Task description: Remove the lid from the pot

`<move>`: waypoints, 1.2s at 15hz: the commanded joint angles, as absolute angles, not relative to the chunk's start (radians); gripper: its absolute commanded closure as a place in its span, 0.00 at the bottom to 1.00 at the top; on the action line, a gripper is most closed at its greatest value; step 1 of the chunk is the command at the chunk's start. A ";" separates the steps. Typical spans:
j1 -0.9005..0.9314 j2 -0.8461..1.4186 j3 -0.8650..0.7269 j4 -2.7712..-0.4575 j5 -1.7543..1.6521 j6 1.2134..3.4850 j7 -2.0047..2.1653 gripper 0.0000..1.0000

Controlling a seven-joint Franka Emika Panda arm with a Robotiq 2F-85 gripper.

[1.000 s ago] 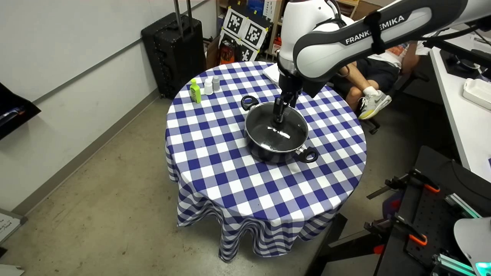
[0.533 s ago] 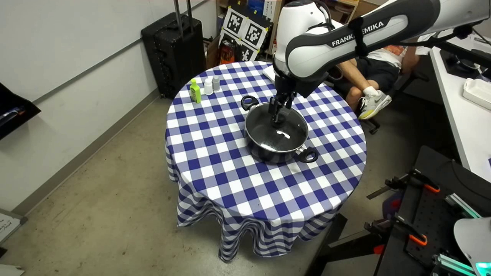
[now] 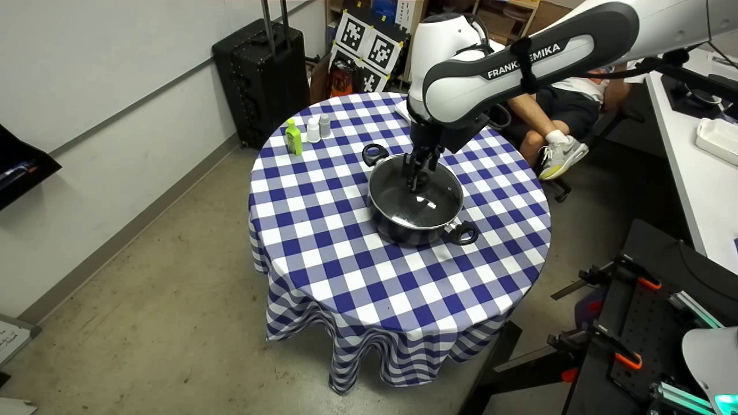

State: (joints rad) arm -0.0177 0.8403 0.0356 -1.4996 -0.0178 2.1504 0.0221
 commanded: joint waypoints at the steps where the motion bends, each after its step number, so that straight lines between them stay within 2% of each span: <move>1: -0.020 0.876 0.041 -1.442 0.016 2.109 0.002 0.00; 2: -0.019 0.880 0.042 -1.438 0.017 2.107 0.002 0.05; 3: -0.020 0.881 0.043 -1.435 0.019 2.106 0.002 0.26; 5: -0.019 0.886 0.042 -1.429 0.019 2.105 0.003 0.31; 6: -0.019 0.887 0.041 -1.428 0.018 2.105 0.003 0.37; 10: -0.020 0.885 0.038 -1.422 0.017 2.091 0.005 0.68; 11: -0.019 0.883 0.038 -1.419 0.017 2.084 0.005 0.73; 18: -0.027 0.759 0.046 -1.555 0.035 2.126 0.007 0.75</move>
